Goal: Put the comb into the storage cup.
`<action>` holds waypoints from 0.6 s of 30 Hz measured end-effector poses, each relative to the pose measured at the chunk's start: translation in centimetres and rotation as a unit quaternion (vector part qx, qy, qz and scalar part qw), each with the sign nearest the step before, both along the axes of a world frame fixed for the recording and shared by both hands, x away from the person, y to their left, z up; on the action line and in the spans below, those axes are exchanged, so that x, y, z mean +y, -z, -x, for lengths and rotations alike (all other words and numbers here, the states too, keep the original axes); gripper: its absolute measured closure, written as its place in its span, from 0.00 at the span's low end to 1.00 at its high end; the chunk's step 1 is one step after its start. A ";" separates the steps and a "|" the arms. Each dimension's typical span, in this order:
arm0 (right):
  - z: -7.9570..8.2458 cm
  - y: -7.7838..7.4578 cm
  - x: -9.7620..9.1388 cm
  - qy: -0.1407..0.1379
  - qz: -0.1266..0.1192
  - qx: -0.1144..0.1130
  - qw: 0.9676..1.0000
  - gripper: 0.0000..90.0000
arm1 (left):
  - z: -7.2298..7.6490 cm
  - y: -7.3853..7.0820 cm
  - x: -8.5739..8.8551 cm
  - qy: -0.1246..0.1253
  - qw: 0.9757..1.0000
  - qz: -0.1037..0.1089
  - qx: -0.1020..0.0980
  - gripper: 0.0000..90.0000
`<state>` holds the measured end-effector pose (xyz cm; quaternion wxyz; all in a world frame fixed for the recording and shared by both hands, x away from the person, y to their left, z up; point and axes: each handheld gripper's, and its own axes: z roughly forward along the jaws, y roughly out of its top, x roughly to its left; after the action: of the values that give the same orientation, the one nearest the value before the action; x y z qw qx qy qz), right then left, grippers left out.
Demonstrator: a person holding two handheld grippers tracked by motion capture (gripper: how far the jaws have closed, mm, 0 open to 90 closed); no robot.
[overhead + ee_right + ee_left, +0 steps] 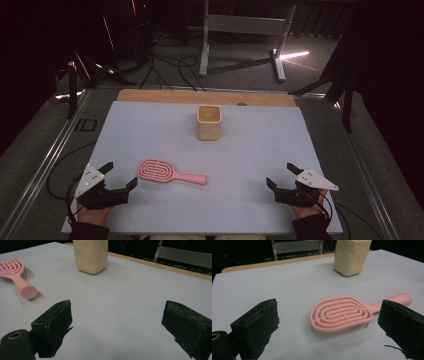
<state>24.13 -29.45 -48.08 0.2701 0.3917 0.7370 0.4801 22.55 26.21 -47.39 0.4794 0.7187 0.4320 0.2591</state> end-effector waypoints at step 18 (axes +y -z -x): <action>-0.1 0.3 -0.1 0.003 0.003 0.005 1.000 0.10 | -0.4 0.6 -1.8 0.012 1.000 -0.016 0.024 0.30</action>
<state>24.22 -29.57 -48.35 0.2687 0.3954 0.7387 0.4752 22.93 24.43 -47.94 0.4604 0.7372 0.4305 0.2434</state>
